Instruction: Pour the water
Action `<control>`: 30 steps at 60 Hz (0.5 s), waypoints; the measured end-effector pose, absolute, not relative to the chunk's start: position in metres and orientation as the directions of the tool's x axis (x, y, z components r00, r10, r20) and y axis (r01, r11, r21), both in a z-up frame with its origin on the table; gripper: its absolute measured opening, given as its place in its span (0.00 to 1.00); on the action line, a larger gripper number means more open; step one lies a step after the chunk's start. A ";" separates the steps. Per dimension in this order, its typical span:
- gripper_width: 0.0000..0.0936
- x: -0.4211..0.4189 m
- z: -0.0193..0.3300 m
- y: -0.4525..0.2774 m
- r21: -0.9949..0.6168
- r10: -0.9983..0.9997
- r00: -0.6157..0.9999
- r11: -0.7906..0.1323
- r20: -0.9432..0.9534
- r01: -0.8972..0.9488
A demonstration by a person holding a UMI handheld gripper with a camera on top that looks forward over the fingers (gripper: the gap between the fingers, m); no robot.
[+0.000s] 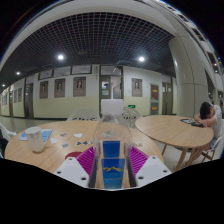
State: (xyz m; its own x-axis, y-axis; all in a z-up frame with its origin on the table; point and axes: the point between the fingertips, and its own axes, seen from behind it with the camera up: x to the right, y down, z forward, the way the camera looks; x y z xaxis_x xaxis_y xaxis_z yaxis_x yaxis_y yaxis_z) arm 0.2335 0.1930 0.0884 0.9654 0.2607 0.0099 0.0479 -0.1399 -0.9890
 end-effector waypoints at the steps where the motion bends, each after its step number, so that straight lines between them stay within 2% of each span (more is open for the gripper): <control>1: 0.49 0.234 0.089 0.193 -0.989 0.261 0.965 -0.140 0.011 0.049; 8: 0.39 0.236 0.091 0.194 -0.990 0.258 0.966 -0.136 0.008 0.045; 14: 0.34 0.237 0.093 0.195 -0.983 0.252 0.963 -0.125 0.098 0.132; 23: 0.34 0.215 0.117 0.207 -0.896 0.197 0.884 -0.048 0.424 0.440; 30: 0.34 0.175 0.157 0.220 -0.626 0.145 0.614 0.058 0.776 0.778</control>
State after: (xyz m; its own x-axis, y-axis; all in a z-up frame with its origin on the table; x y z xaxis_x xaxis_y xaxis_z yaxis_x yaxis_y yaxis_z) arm 0.1752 0.2203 0.1566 0.6139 0.1455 0.7758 0.7776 0.0578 -0.6261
